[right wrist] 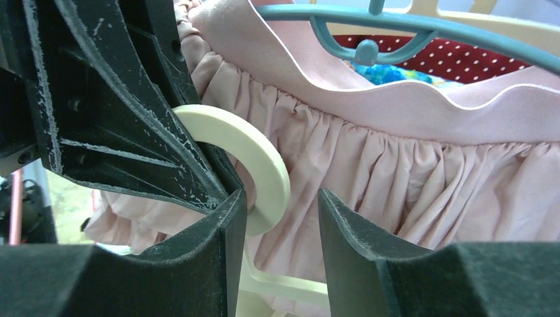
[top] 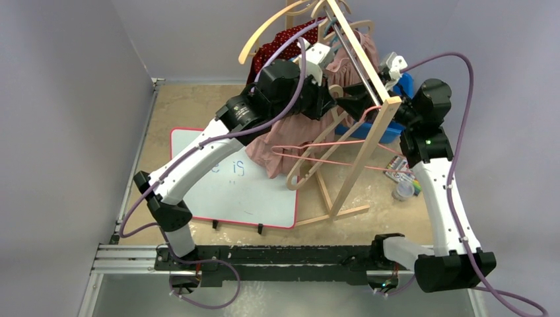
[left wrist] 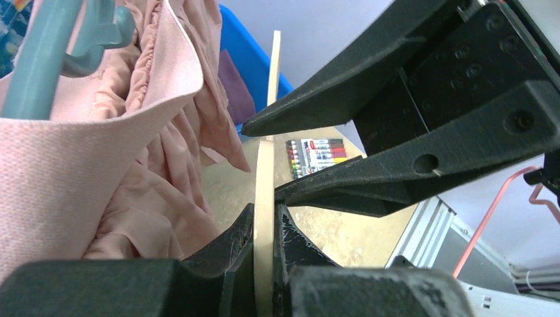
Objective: Remove the skirt from the hanger
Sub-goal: Place the hanger at the clothesline.
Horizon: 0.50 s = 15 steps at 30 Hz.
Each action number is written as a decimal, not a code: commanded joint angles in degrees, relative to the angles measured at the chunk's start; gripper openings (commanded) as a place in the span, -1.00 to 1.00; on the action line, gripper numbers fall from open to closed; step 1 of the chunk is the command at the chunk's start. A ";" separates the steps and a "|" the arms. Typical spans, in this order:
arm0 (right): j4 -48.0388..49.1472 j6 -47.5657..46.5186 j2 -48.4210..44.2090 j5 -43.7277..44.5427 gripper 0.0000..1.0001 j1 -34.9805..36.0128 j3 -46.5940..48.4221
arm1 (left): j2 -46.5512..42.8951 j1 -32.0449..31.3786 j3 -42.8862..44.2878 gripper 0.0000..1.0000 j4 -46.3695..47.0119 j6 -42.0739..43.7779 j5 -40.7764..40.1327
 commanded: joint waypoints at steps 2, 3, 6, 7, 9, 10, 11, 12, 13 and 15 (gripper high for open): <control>1.58 -6.55 0.07 7.98 -0.13 1.75 0.88 | 0.62 -1.08 2.92 -1.00 3.96 -6.24 7.58; 1.93 -6.78 -0.18 9.13 -0.15 1.83 0.58 | 0.53 -1.14 2.83 -1.00 3.88 -6.30 7.71; 2.63 -7.19 -1.01 12.42 -0.21 1.88 -0.05 | 0.21 -1.14 2.31 -1.00 3.71 -6.71 7.97; 2.93 -7.17 -1.21 12.65 -0.22 1.87 -0.22 | 0.16 -1.19 2.30 -1.00 3.61 -7.01 8.11; 3.35 -7.05 -1.27 12.25 -0.23 1.88 -0.53 | 0.45 -1.15 2.29 -1.00 3.67 -7.46 9.63; 3.75 -6.66 -1.31 12.01 -0.22 1.87 -0.71 | 0.67 -1.15 2.31 -1.00 3.77 -7.48 10.83; 4.16 -6.29 -1.27 11.44 -0.19 1.86 -0.85 | 0.79 -1.19 2.16 -1.00 3.89 -7.29 12.37; 4.67 -5.81 -1.27 10.75 -0.16 1.88 -1.09 | 0.66 -1.26 1.93 -1.00 3.94 -6.75 12.95; 4.75 -5.40 -1.35 10.39 -0.14 1.87 -1.20 | 0.20 -1.36 1.31 -1.00 4.09 -6.29 12.23; 1.74 -2.18 -1.72 14.81 -0.10 1.86 0.05 | -1.62 -1.28 -0.88 -1.00 5.15 -5.47 9.13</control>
